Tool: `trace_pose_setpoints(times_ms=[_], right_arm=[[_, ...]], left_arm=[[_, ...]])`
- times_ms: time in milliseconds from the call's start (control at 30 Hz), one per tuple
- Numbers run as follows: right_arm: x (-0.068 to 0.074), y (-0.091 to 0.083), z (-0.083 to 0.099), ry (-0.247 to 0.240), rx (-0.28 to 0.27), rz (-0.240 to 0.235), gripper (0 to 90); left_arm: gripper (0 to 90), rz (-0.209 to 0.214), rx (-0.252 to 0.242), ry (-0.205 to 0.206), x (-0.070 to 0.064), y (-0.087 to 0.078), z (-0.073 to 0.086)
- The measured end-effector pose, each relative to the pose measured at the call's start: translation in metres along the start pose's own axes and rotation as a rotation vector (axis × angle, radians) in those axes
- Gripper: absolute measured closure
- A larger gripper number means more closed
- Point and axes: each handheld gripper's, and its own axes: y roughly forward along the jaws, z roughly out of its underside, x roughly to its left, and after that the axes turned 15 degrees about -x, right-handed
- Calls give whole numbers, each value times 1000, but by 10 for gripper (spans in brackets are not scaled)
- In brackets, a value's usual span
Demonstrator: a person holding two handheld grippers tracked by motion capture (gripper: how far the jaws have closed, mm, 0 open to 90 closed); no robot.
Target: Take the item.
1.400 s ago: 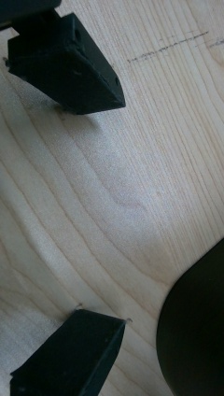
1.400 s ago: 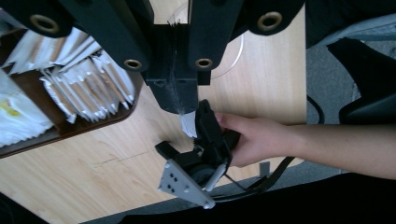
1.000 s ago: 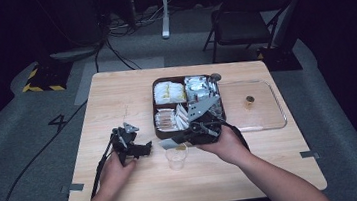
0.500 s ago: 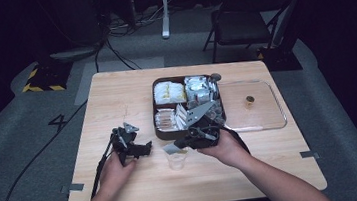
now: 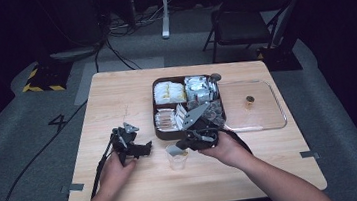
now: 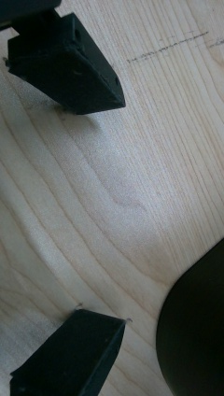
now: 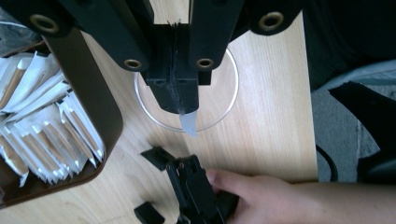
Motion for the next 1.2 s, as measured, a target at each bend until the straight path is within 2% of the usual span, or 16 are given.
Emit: trace_pose_setpoints(times_ms=[133,167,267,400,567,733,767,933,1000,1033,1133,1167,1200], right_arm=[[0,3,0,-1,12,5,824],[0,3,0,4,8,2,775],[1,4,0,17,-12,-4,694],[0,2,-1,27,-45,-8,655],[-5,-5,-1,40,-97,12,593],[-14,-21,1,71,-151,46,557],[-17,-28,2,74,-168,67,547],[-23,-44,6,77,-198,113,522],[-27,-57,10,86,-218,150,511],[-27,-57,10,86,-218,150,511],[-33,-71,16,94,-231,191,503],[-36,-80,21,103,-238,219,498],[-36,-80,21,103,-238,219,498]], left_arm=[[3,0,0,0,0,0,0],[3,-1,0,-2,0,0,0],[3,0,0,0,0,0,0],[3,0,0,0,0,0,0],[3,-1,0,-3,0,0,0],[3,-1,1,-2,0,0,0],[3,-1,1,-2,0,0,0],[3,-1,0,-2,0,0,0],[3,-1,0,-2,0,0,0],[3,-1,0,-2,0,0,0],[4,-1,1,-2,0,0,0],[4,-1,0,-1,0,0,0],[4,0,0,0,0,0,0]])
